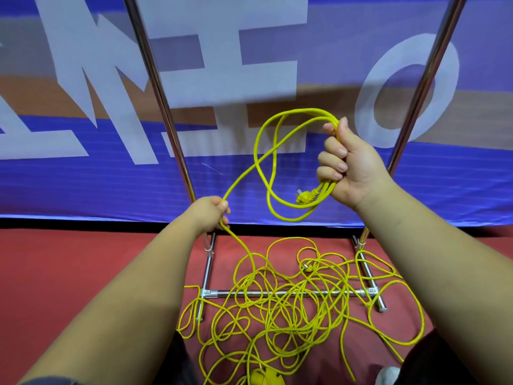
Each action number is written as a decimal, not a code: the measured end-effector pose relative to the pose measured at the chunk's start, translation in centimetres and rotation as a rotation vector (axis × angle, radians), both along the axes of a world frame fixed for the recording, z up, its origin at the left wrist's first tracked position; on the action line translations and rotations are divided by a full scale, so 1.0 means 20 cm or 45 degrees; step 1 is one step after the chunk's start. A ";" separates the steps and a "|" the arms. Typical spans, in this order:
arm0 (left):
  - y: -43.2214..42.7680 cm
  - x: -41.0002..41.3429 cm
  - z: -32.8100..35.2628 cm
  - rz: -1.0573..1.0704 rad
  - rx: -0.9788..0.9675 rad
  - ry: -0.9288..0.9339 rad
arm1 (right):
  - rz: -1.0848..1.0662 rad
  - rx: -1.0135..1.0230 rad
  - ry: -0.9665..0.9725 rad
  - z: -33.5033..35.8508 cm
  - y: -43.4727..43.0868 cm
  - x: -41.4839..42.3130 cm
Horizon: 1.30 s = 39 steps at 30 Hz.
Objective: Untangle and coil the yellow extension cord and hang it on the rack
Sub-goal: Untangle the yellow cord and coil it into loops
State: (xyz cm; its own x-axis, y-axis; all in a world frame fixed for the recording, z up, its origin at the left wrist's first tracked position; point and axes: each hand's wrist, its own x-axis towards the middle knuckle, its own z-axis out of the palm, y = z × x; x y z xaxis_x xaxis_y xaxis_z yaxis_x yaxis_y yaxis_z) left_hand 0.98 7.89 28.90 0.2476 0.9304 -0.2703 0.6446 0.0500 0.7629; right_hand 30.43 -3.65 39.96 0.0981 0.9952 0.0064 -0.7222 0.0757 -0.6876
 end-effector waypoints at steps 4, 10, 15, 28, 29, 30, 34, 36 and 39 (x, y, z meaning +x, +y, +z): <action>-0.07 0.10 0.17 0.249 -0.087 -0.429 | -0.116 -0.029 -0.253 -0.06 0.03 -0.06; -0.17 0.19 0.29 0.436 -0.339 -0.800 | -0.019 -0.141 -0.593 -0.21 0.06 -0.19; -0.18 0.16 0.30 0.556 -0.497 -0.984 | 0.173 -0.192 -0.991 -0.30 0.04 -0.29; -0.18 0.06 0.23 0.261 -0.481 -0.212 | 0.144 -0.383 -0.832 -0.34 0.08 -0.39; -0.23 0.08 0.20 -0.052 -0.446 0.062 | 0.108 -0.404 -0.790 -0.34 0.09 -0.40; -0.27 0.11 0.17 -0.415 -0.393 0.279 | 0.074 -0.424 -0.757 -0.34 0.10 -0.40; -0.41 0.25 0.11 -1.106 -0.135 0.590 | 0.014 -0.472 -0.726 -0.34 0.13 -0.38; -0.41 0.29 0.13 -1.006 0.066 0.660 | 0.029 -0.482 -0.730 -0.34 0.14 -0.36; -0.36 0.26 0.15 -0.866 0.173 0.727 | 0.009 -0.571 -0.824 -0.35 0.15 -0.30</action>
State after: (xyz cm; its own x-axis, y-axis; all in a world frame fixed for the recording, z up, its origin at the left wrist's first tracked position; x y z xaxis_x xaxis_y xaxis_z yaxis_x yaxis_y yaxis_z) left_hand 6.11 0.75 31.92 0.6183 0.6647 -0.4194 0.7850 -0.5481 0.2887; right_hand 24.40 -0.63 32.89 0.2057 0.9167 -0.3426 -0.1673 -0.3120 -0.9353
